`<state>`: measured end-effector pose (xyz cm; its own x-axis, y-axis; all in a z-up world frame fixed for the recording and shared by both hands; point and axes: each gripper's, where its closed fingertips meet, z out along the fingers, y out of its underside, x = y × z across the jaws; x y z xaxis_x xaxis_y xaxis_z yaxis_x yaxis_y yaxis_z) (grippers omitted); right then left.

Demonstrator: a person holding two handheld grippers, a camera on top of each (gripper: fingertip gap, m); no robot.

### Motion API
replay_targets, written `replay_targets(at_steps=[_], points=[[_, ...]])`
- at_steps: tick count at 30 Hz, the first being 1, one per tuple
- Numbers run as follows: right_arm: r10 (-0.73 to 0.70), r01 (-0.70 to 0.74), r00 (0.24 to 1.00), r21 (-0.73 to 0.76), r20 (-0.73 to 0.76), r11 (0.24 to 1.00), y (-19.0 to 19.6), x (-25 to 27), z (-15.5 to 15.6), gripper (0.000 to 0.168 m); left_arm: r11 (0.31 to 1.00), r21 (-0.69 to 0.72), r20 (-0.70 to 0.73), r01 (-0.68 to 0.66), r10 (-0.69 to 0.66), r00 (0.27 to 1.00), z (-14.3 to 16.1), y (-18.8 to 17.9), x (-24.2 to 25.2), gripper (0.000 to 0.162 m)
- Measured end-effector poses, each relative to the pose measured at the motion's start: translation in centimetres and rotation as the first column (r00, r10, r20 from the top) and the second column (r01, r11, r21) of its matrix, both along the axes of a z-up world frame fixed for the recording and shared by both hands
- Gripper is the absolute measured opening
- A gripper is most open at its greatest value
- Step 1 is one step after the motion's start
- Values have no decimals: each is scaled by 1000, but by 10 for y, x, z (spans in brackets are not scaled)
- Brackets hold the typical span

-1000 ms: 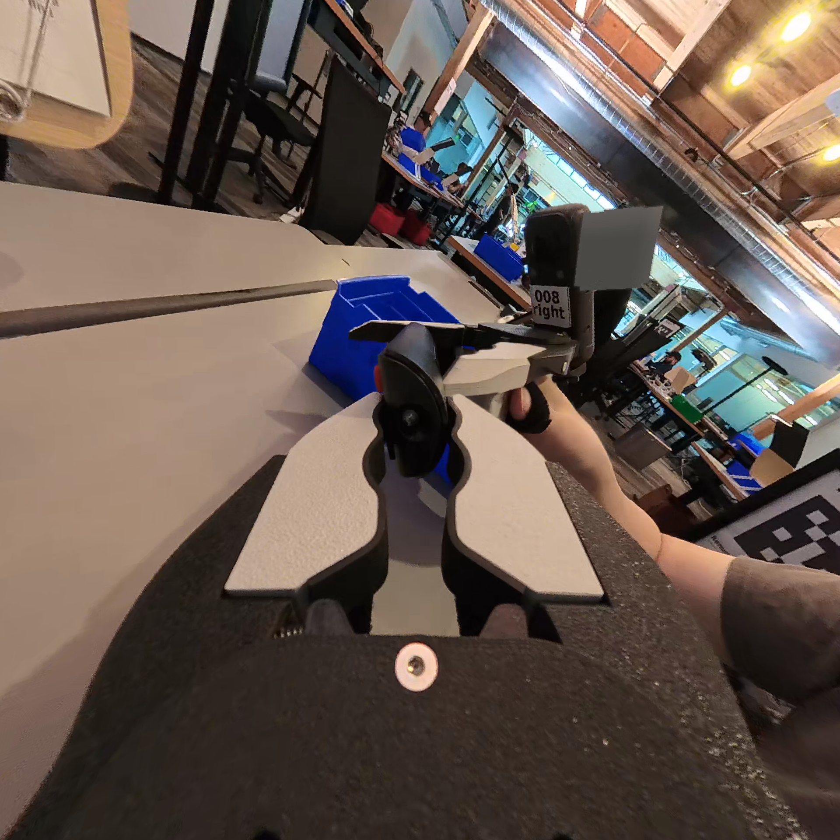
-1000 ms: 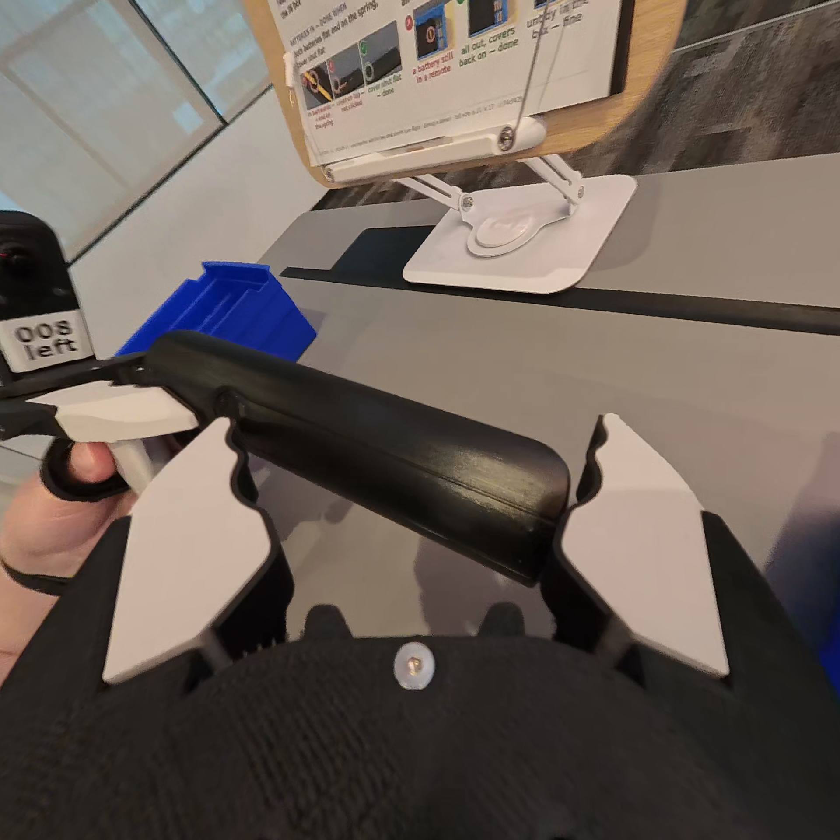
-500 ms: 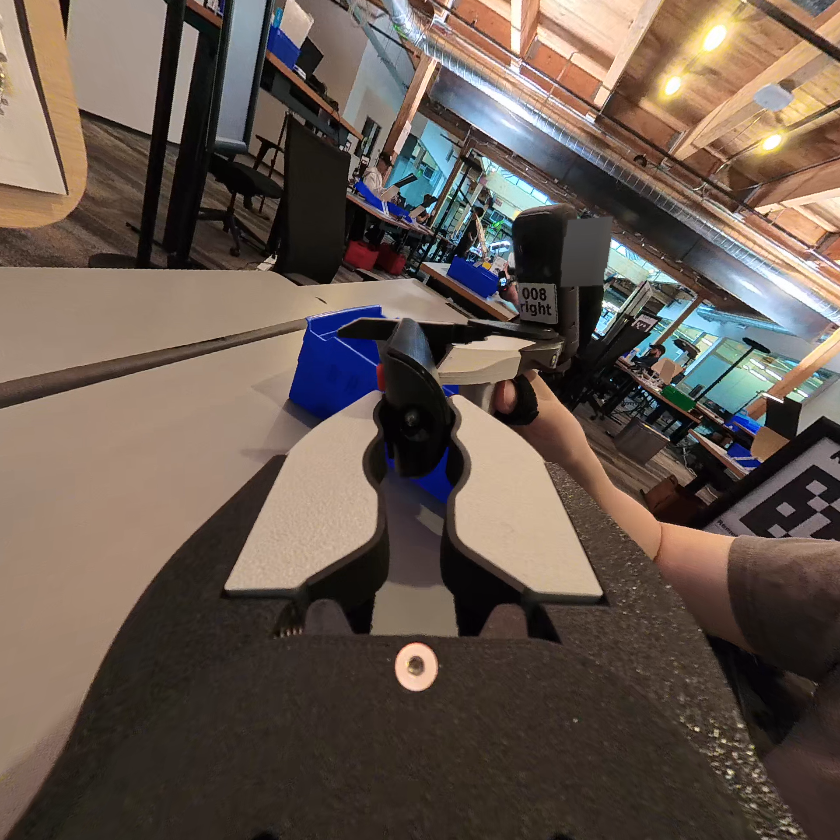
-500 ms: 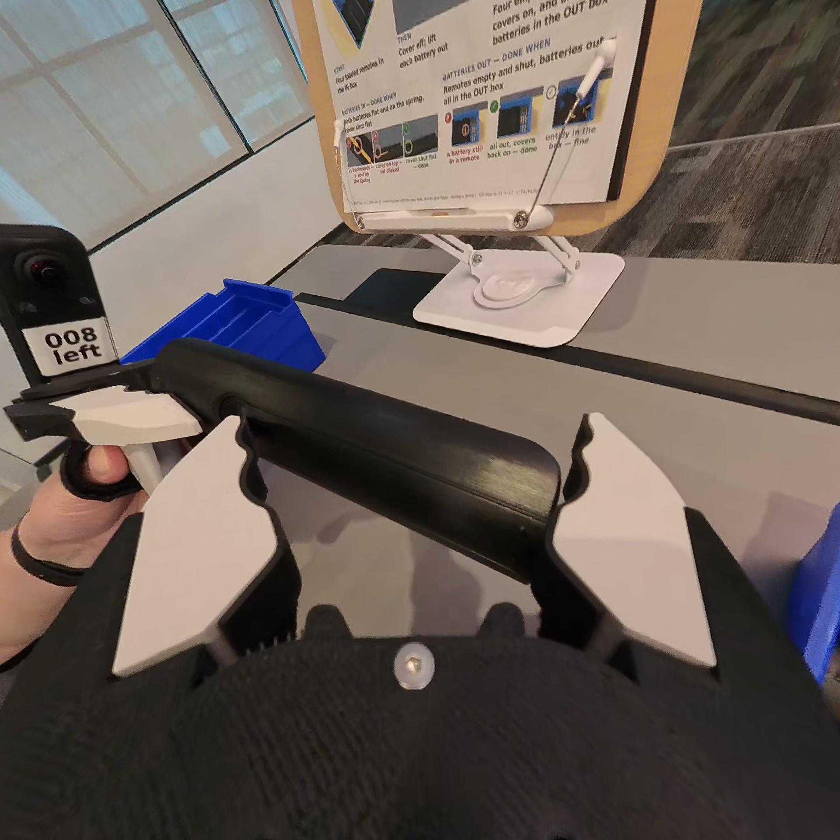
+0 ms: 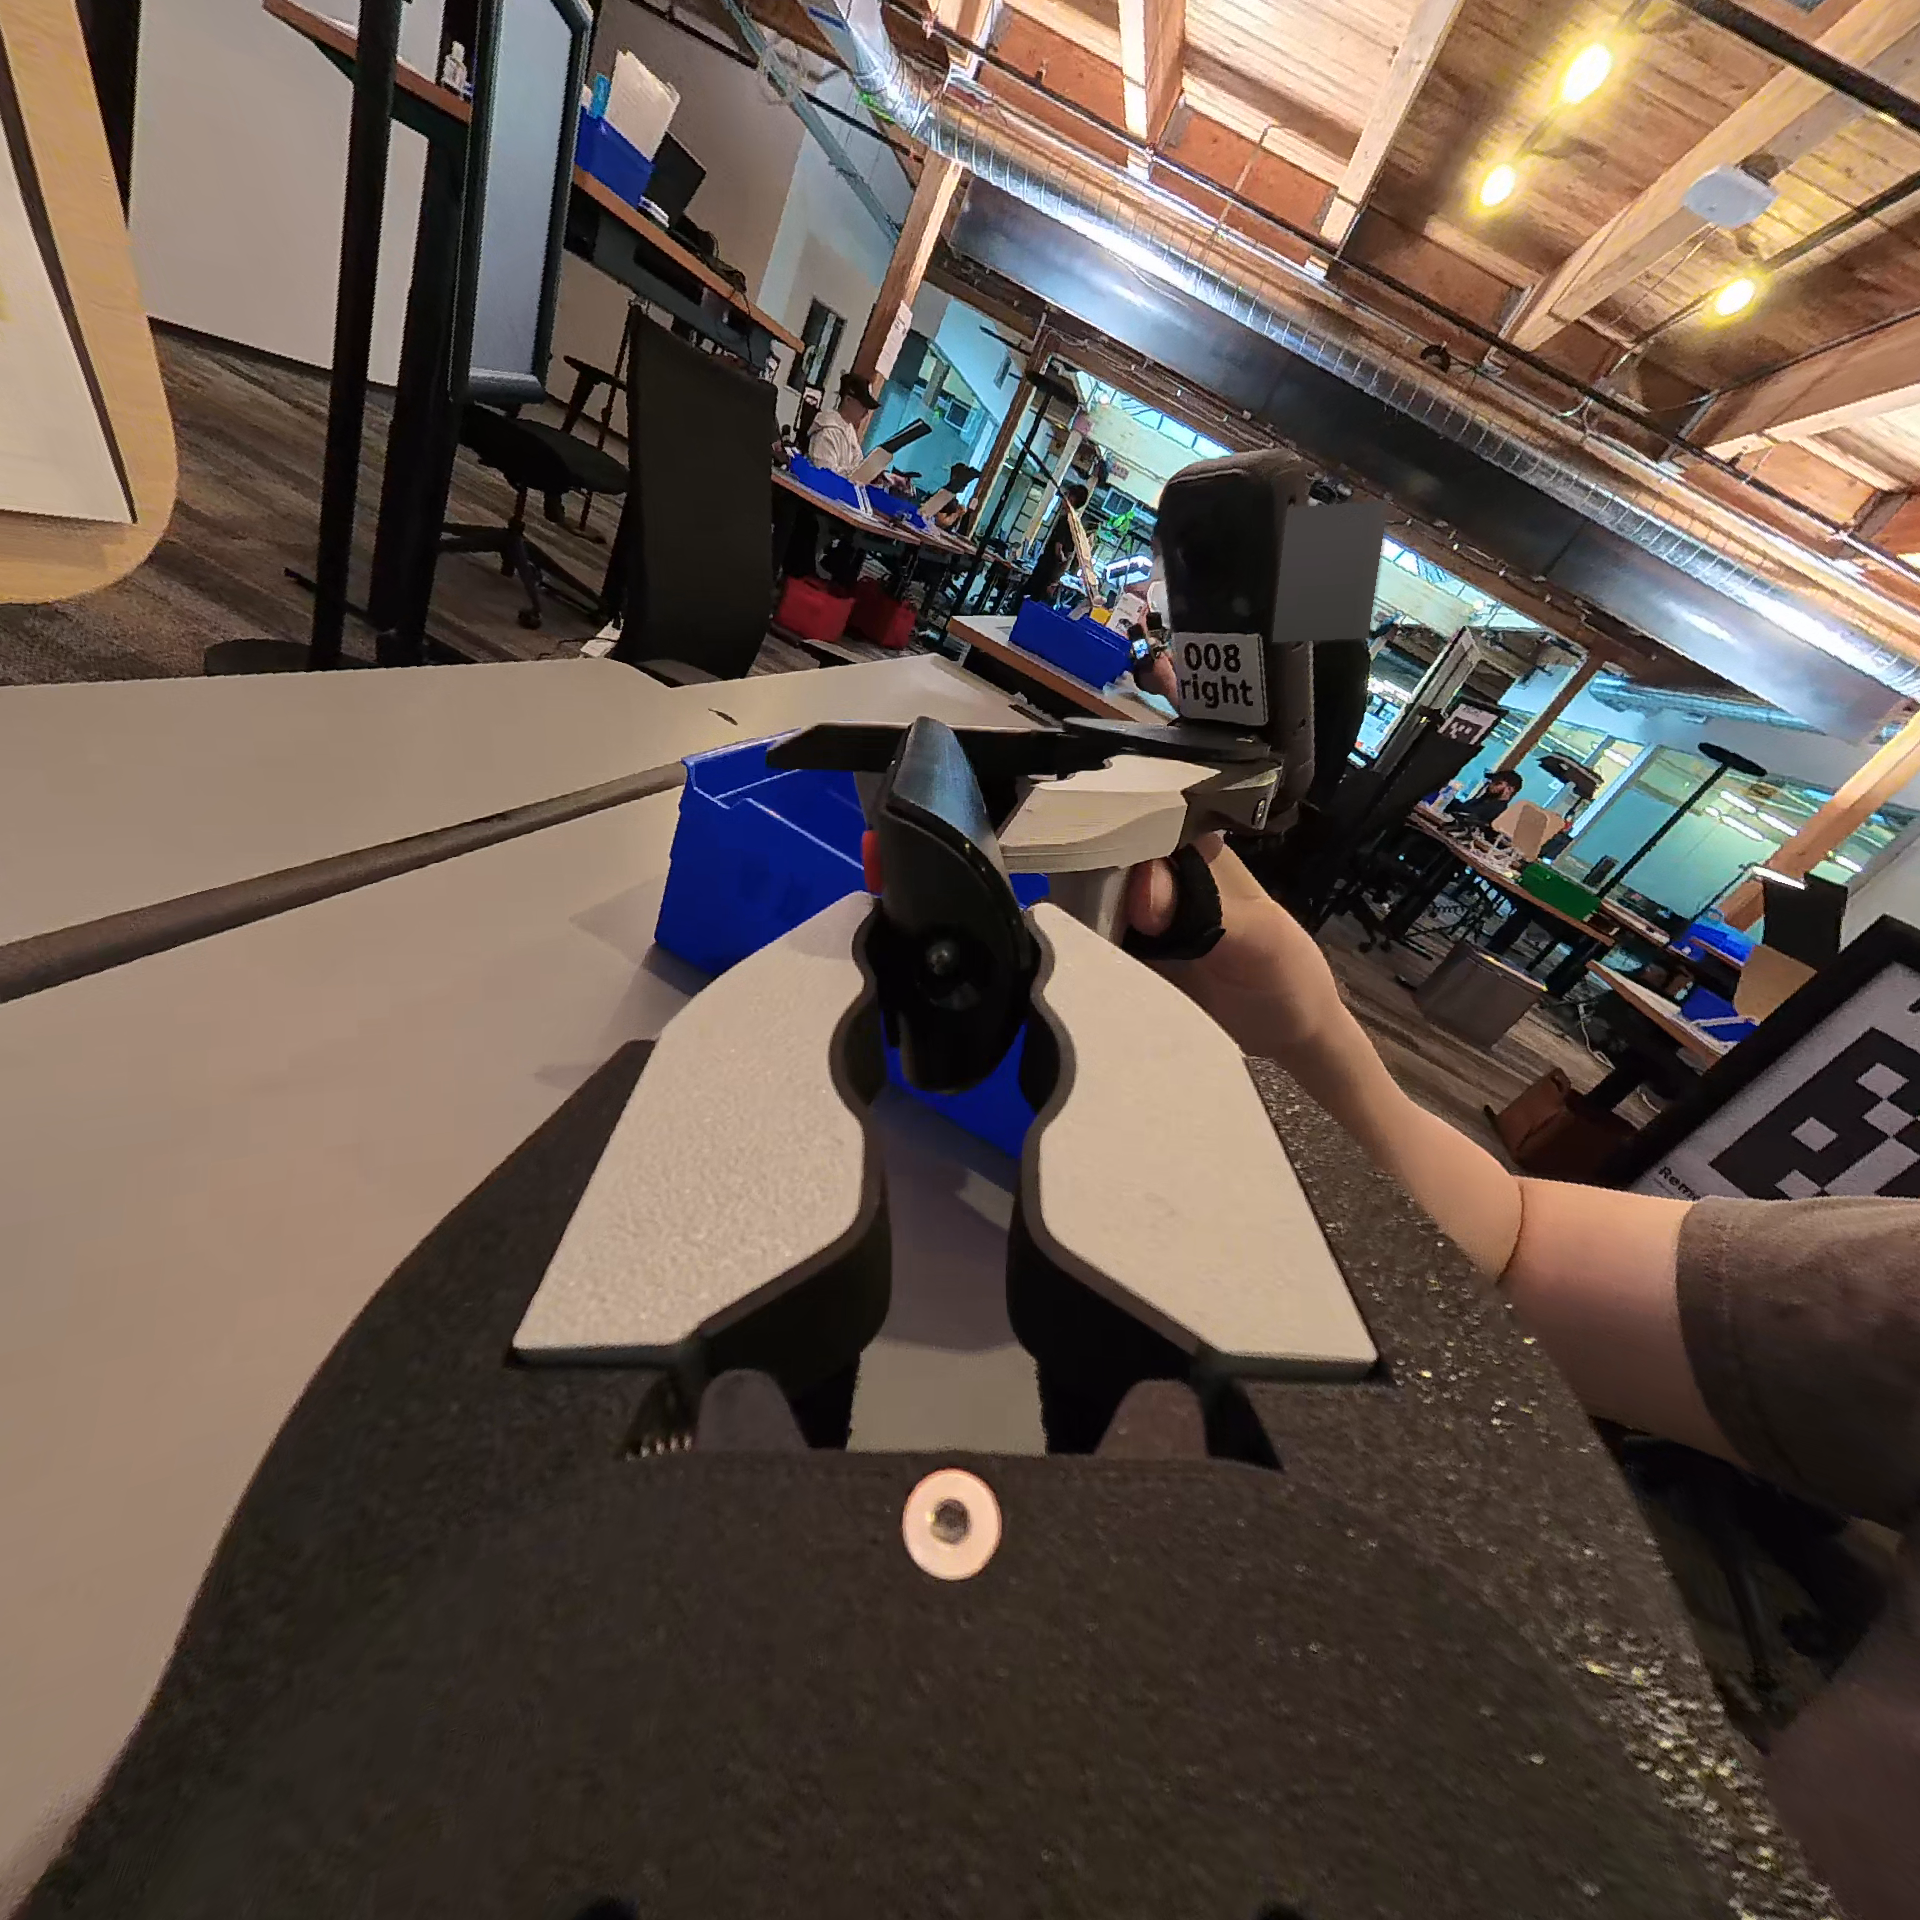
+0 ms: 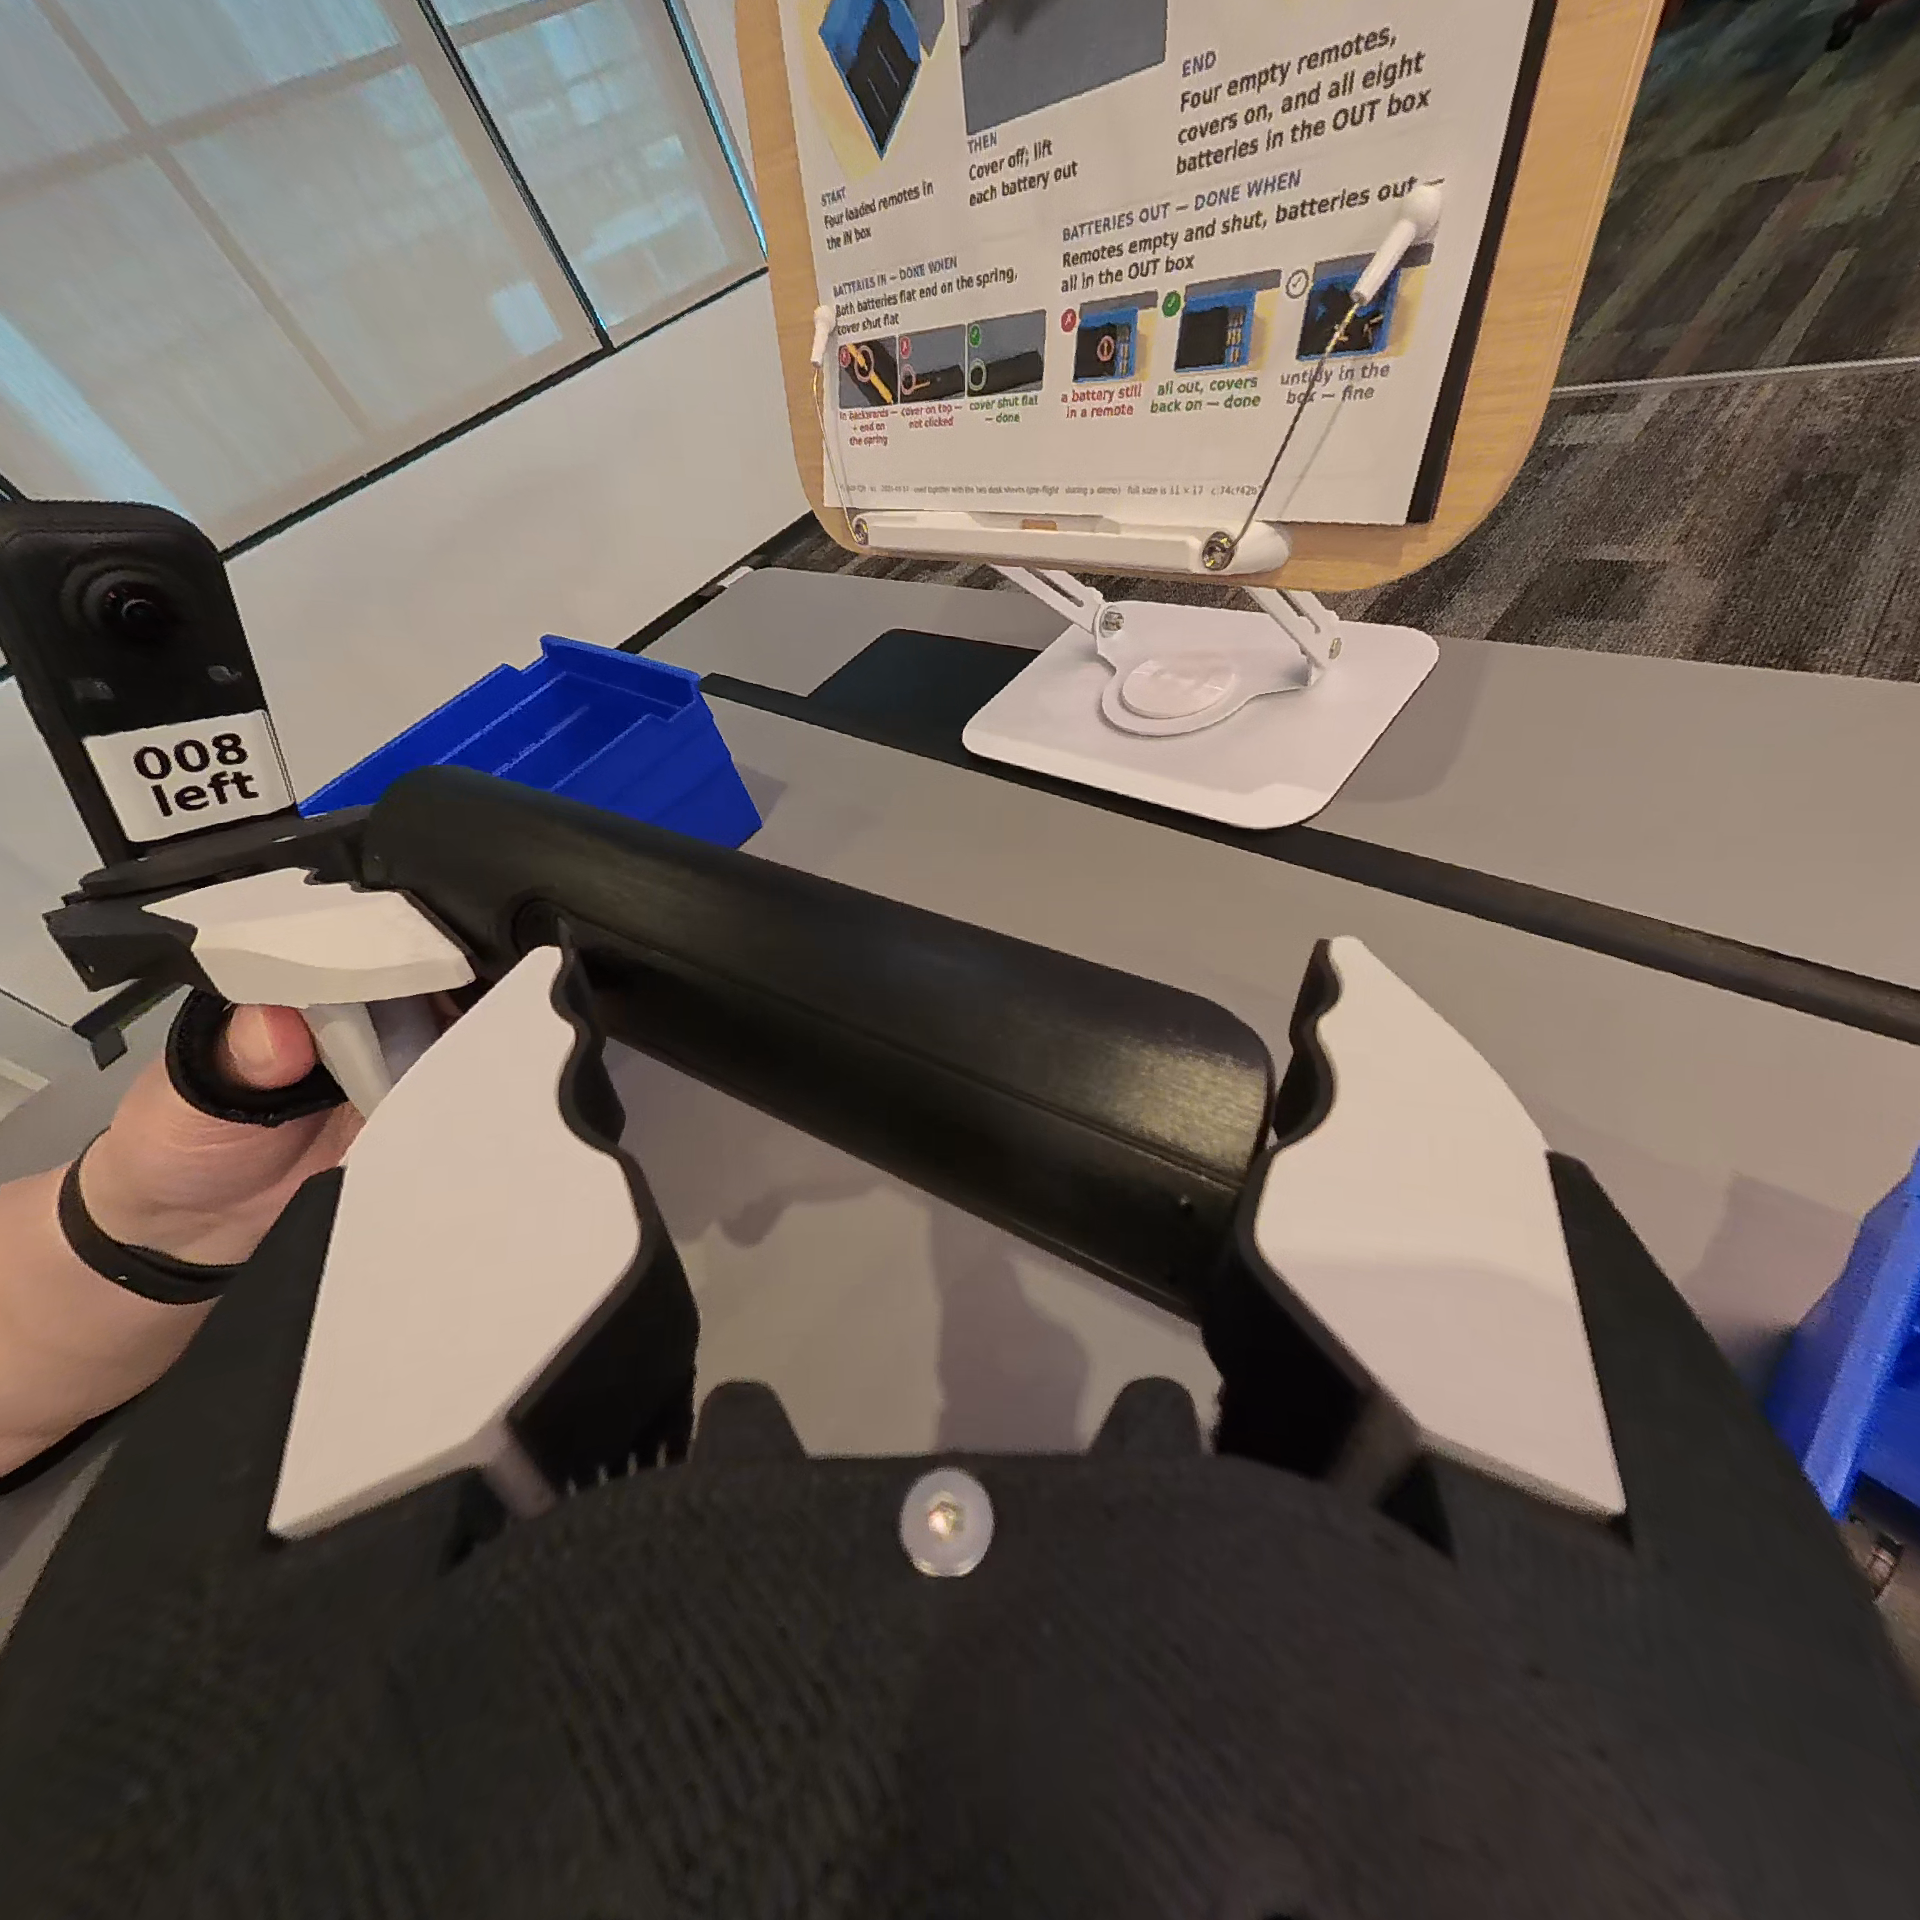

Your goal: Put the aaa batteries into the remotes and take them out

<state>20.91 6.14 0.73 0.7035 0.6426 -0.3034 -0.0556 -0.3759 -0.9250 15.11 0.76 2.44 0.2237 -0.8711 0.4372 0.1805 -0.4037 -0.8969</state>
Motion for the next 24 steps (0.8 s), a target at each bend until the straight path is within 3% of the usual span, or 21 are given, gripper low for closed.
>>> replay_targets(at_steps=[12,13,14,15,17,18,21,24], points=[[41,-41,999,29,-4,999,-6,1,10,120,1000,-8,38,21,-20,999,4,-1,-2,22],[99,-95,990,45,-102,994,-12,1,22,105,999,-34,89,29,-26,996,9,2,-8,22],[144,-130,960,74,-239,989,-17,8,40,64,990,-83,155,111,-97,983,15,-2,-10,22],[137,-118,952,87,-273,989,-15,16,44,27,987,-74,131,143,-133,982,15,-8,-5,22],[104,-89,981,96,-164,991,-8,22,37,38,994,101,-25,47,-45,999,13,-14,6,22],[109,-93,983,113,-149,989,-9,22,40,41,990,140,-38,33,-28,999,18,-16,6,22],[115,-98,986,146,-117,984,-9,15,40,41,997,53,27,51,-52,998,22,-10,-2,22],[90,-77,985,89,-146,993,-3,11,28,83,996,-70,128,60,-51,991,16,3,-12,22]])
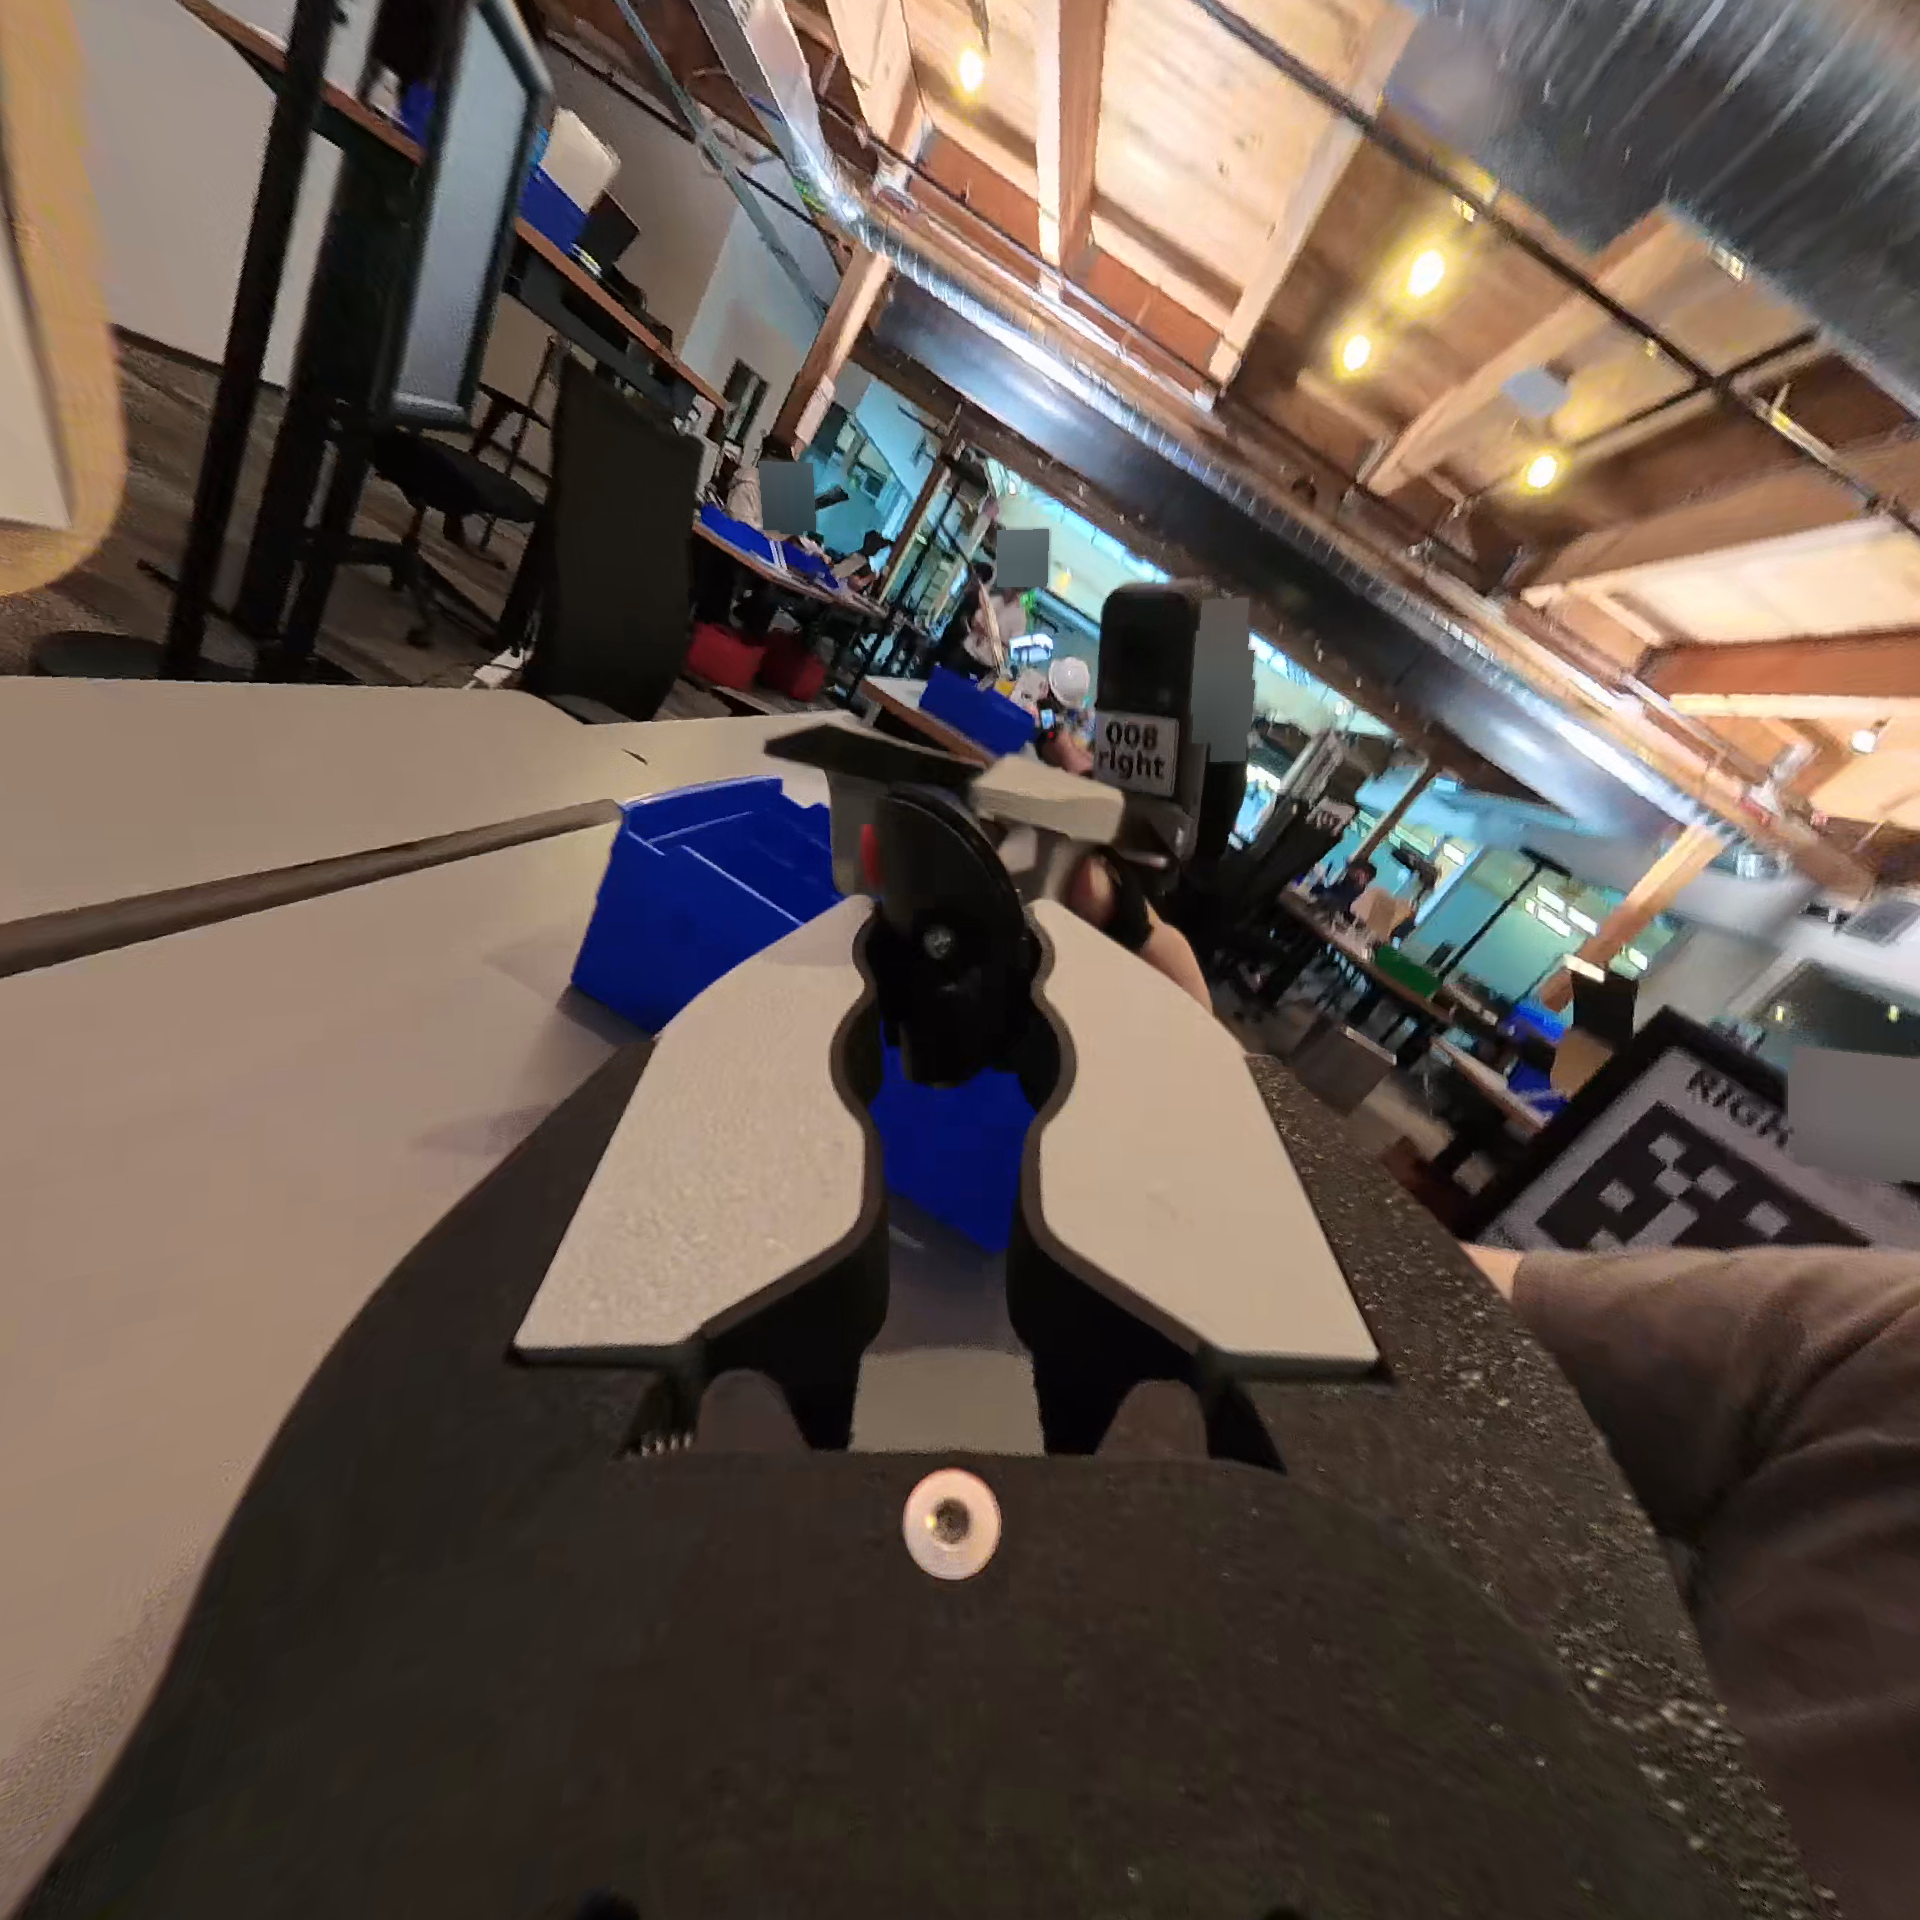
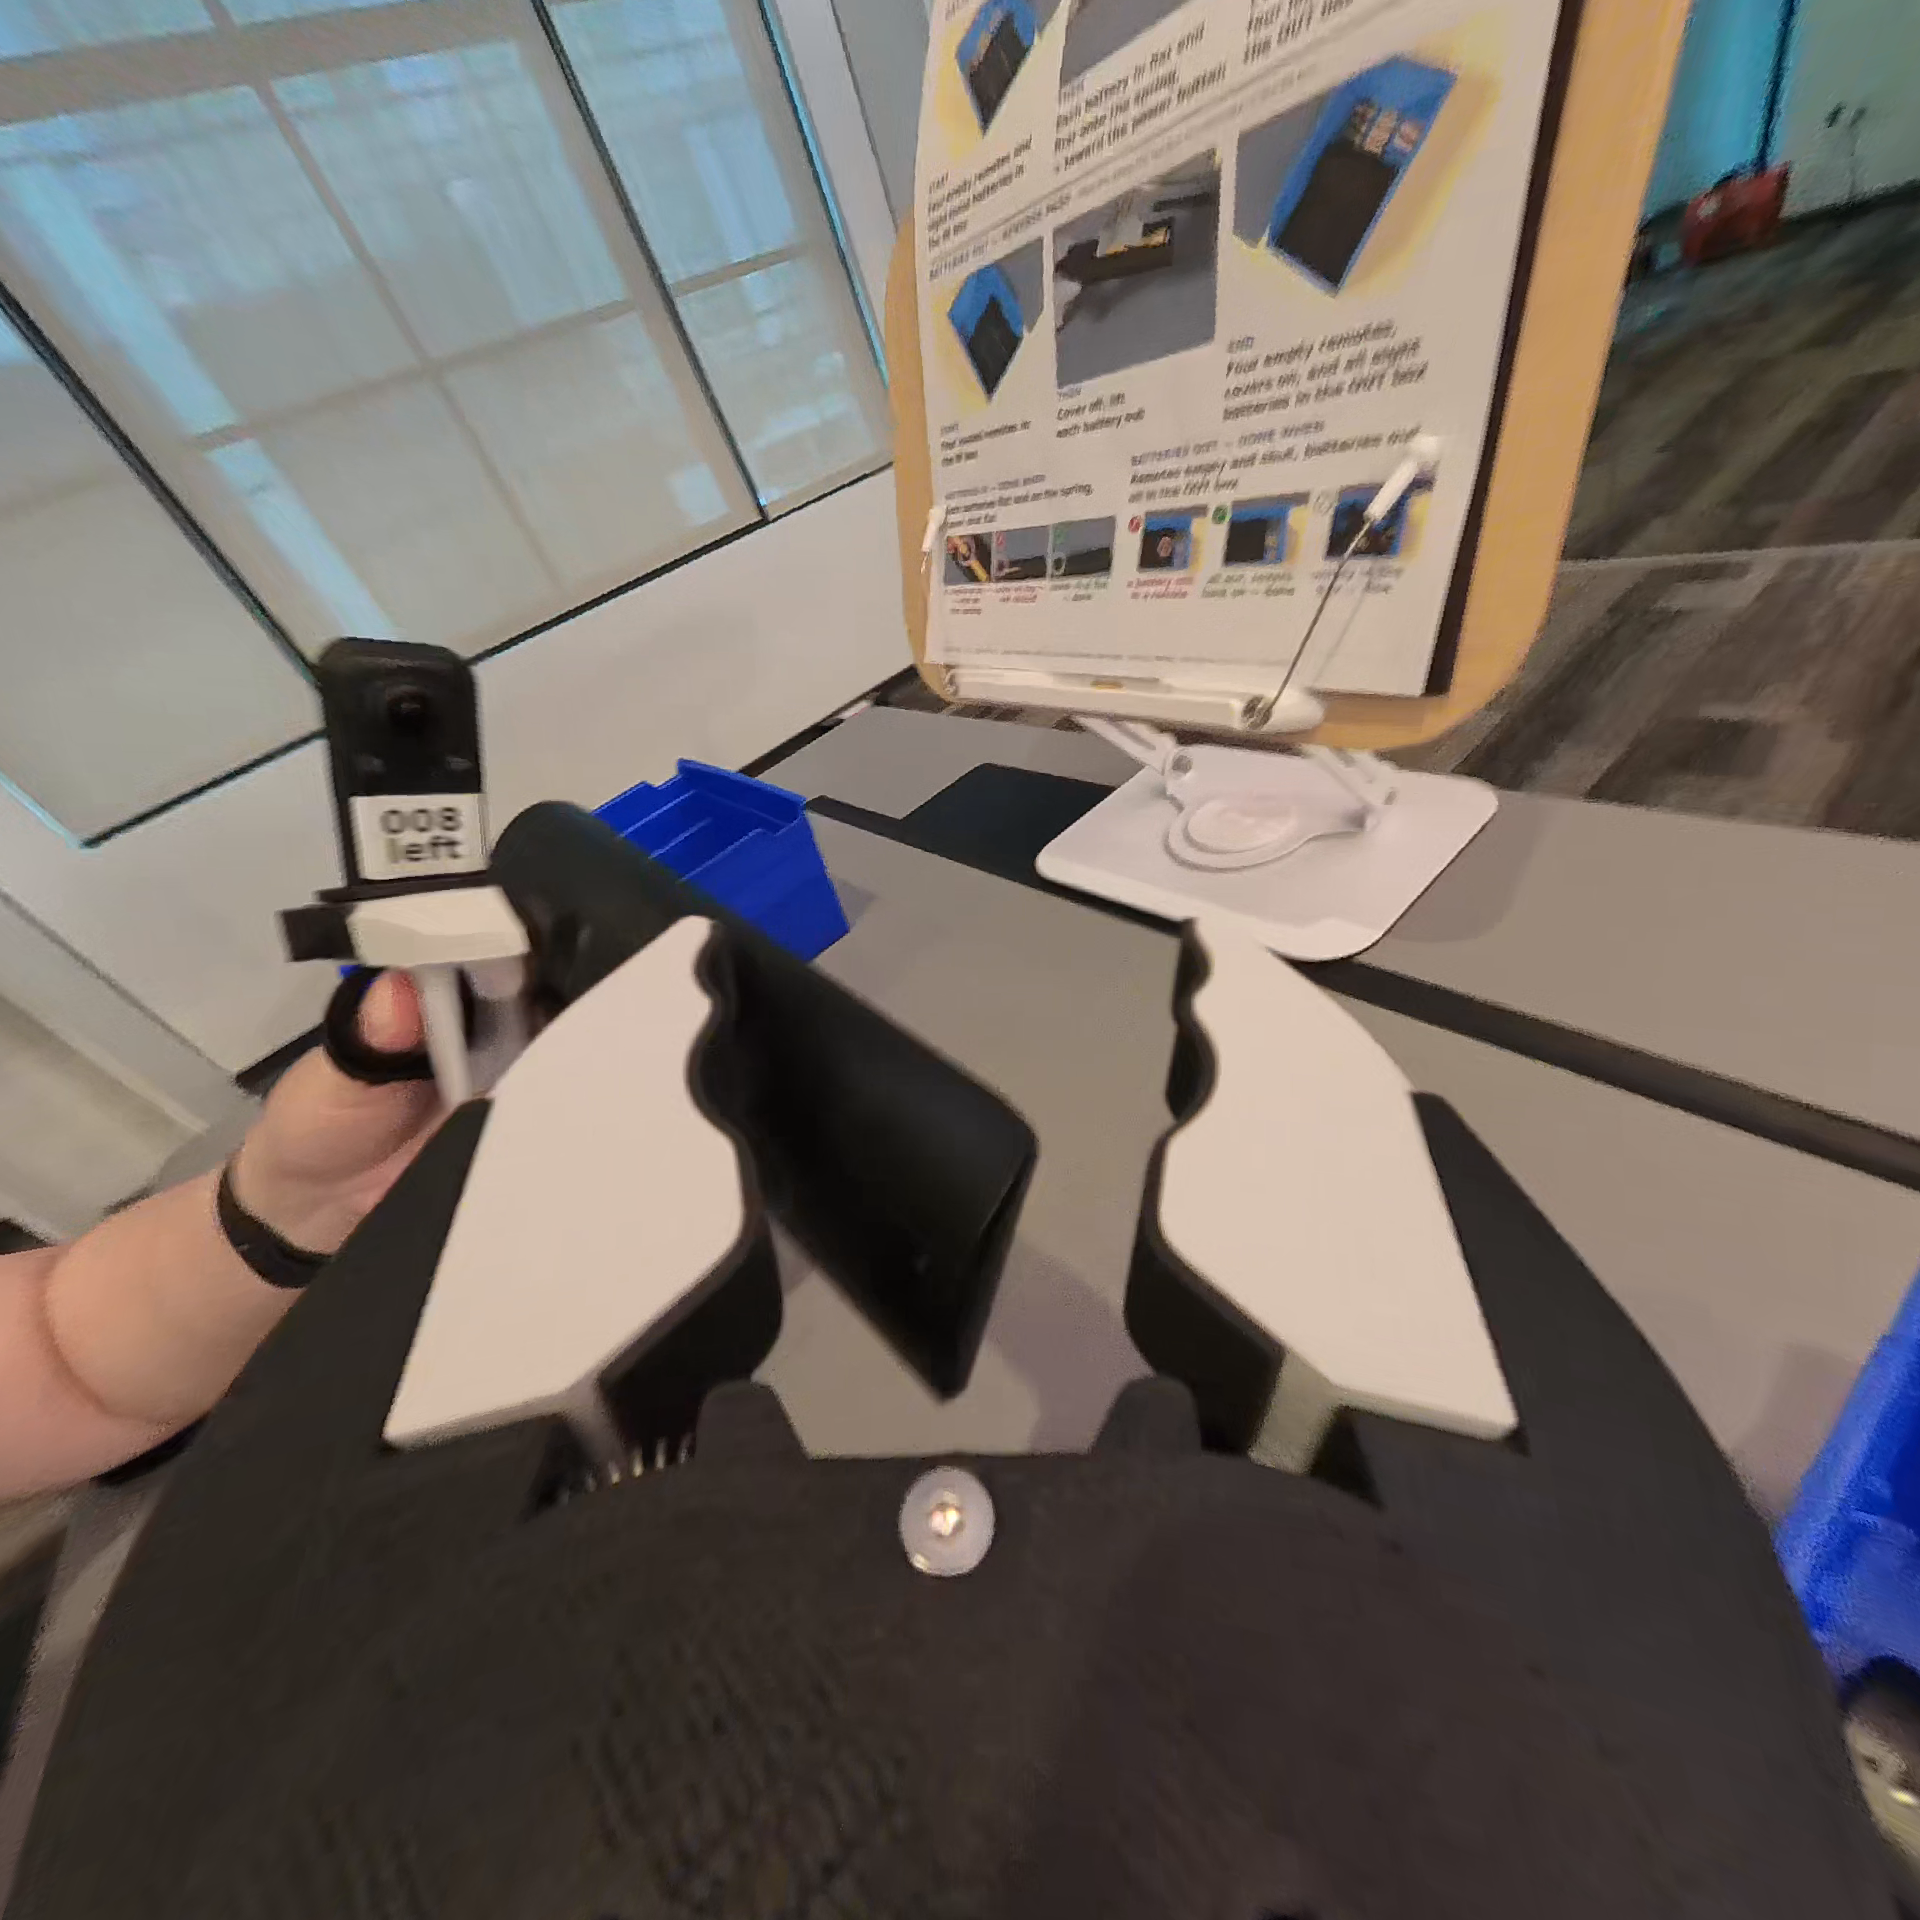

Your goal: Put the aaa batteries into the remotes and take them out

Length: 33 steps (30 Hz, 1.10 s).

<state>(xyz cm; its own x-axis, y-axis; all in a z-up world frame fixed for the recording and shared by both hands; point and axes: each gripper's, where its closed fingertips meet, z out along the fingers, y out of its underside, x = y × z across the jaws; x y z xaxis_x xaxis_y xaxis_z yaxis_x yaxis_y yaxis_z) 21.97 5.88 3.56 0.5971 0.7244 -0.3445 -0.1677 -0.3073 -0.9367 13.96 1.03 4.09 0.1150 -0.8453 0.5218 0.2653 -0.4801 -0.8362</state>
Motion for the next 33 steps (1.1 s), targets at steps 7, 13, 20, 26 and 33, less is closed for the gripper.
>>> replay_targets(at_steps=[7,13,20,26,33], points=[[2,-4,1000,-165,-14,986,0,-20,-23,138,990,41,25,-138,137,990,4,19,-19,23],[-87,105,987,-128,137,986,4,-21,-36,140,969,125,-57,-215,223,973,-13,11,1,22],[-91,101,994,-164,68,981,5,-22,-40,138,949,217,-67,-230,249,966,-13,0,10,22],[-113,122,988,-88,103,989,4,-18,-31,135,959,195,-24,-208,217,976,-12,-4,12,22],[-113,116,988,-26,110,993,1,-15,-21,127,960,201,16,-194,195,981,-5,-7,10,22]])
